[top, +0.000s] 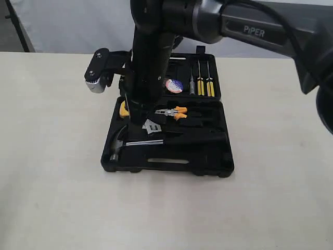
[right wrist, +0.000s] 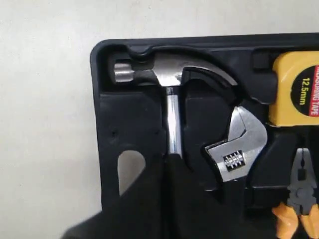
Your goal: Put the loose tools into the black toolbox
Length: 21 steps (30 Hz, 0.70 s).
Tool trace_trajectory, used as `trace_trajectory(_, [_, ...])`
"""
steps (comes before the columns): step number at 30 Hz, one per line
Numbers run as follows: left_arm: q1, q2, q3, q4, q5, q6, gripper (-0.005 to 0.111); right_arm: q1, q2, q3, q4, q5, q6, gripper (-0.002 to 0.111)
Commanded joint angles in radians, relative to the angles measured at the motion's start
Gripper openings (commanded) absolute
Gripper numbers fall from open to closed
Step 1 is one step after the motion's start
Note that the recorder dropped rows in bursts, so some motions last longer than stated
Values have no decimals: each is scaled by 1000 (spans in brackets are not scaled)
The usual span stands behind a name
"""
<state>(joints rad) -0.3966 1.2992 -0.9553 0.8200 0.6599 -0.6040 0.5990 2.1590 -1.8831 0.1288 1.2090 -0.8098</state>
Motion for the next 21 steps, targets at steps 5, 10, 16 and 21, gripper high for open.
trace_trajectory(5, [3,-8,9,-14,-17,-10,1,-21,73,74,-33,-17,36,0])
trace_trajectory(10, [3,-8,9,-14,-17,-10,1,-50,129,76,-37,-49,78,0])
trace_trajectory(16, [3,-8,9,-14,-17,-10,1,-53,167,76,-44,-49,84,0])
trace_trajectory(21, [3,-8,9,-14,-17,-10,1,-53,144,69,-44,-23,84,0])
